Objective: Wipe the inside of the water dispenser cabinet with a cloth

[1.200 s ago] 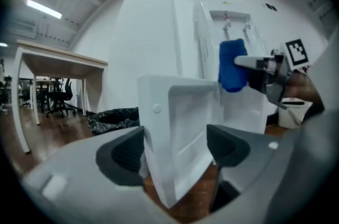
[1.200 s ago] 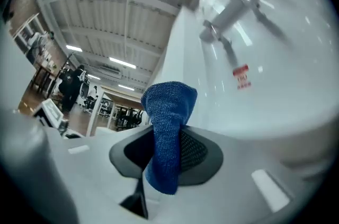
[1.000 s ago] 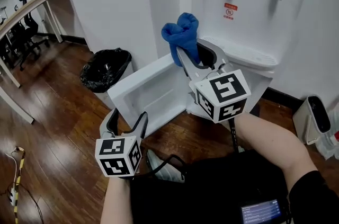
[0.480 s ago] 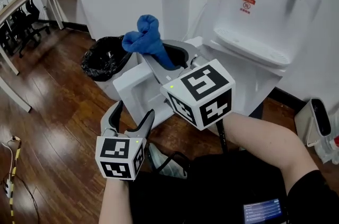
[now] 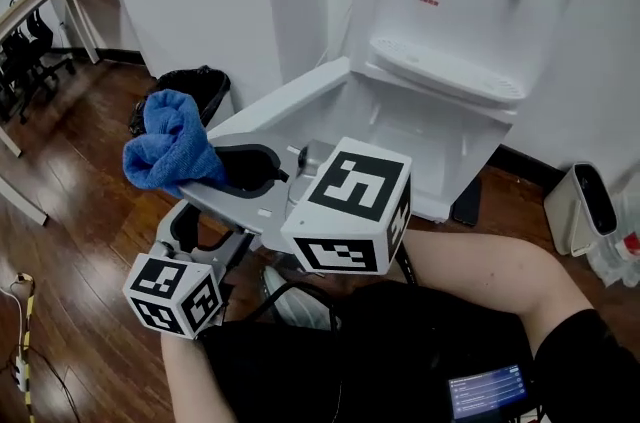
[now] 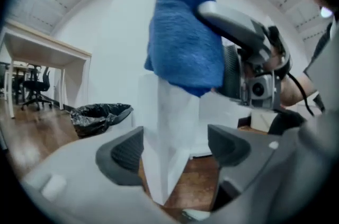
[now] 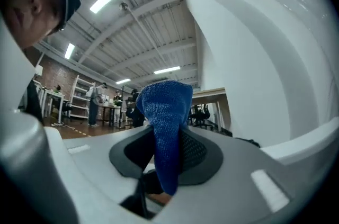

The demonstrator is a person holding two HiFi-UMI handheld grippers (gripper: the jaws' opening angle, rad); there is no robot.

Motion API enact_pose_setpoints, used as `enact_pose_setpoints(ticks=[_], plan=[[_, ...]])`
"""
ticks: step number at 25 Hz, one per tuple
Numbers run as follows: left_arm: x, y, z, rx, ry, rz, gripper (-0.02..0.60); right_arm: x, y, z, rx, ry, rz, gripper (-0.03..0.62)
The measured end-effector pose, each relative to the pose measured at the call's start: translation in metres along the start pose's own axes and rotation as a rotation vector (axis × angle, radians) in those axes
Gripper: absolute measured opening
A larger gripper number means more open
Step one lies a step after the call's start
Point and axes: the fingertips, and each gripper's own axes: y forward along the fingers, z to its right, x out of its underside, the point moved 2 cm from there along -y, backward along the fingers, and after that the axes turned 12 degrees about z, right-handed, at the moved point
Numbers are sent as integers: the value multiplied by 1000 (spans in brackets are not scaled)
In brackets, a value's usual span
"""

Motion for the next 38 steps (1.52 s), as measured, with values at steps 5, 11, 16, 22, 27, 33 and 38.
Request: enact_pose_setpoints(ticks=[5,11,16,22,27,33,38], plan=[[21,-2,-9,-67,47,-116,379,22,-28,13,3,49,-49,106],[36,7,-1,-34,74,-186,391,15,-45,1,-80,237,-18,106],[50,5,-3,-48,101,-252,391,77,-47,34,-10,296,-223,104],[49,7,-2,-39,94,-247,391,68,-102,130,287,196,-140,104],[48,7,-3,-46,96,-249,391,44,-172,198,555,215,-60,104],[49,5,-1,-27,100,-251,391,54,-228,224,746,237,-73,101],[47,7,2,43,98,-252,391,55,-210,216,733,77,-154,103]])
